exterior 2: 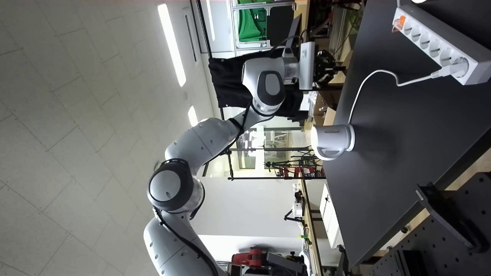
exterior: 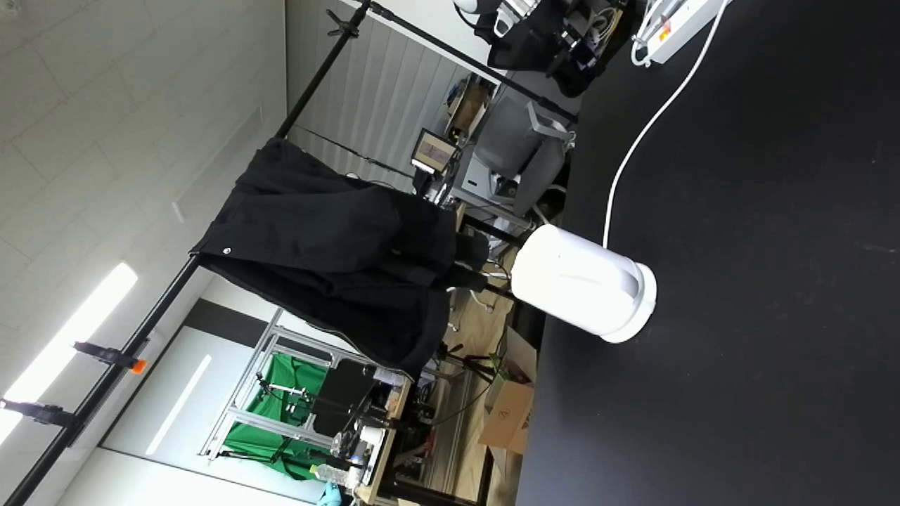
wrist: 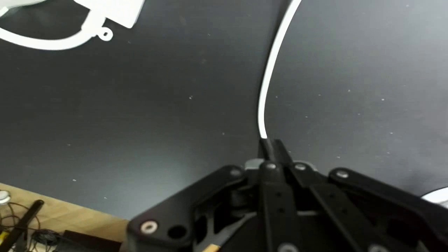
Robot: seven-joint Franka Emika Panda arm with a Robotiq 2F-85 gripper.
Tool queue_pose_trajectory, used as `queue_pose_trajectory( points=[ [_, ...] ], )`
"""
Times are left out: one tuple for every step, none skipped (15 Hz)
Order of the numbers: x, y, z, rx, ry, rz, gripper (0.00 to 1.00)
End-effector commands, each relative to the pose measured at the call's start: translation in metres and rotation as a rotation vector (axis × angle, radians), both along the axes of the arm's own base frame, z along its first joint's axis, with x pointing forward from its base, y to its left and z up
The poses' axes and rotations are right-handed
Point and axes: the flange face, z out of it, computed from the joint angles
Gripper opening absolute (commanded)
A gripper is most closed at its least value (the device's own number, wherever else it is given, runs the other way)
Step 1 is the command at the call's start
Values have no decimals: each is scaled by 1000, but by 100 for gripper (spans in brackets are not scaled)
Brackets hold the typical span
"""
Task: Turn on the extension cord then switch the kettle on and off
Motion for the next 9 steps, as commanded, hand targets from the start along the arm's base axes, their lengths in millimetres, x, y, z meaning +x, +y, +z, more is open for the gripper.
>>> queue_pose_trajectory(
  points=[
    [-8,37,10,56,-25,131,0],
    [-9,47,11,66,-38,161,0],
    [-10,57,11,84,-45,191,0],
    [-12,68,13,101,-47,213,0],
    [-13,78,15,122,-45,234,0],
    [-15,88,18,135,-45,250,0],
    [-16,98,21,146,-45,264,0],
    [-18,106,25,152,-46,273,0],
    [-21,116,30,155,-48,284,0]
  ],
)
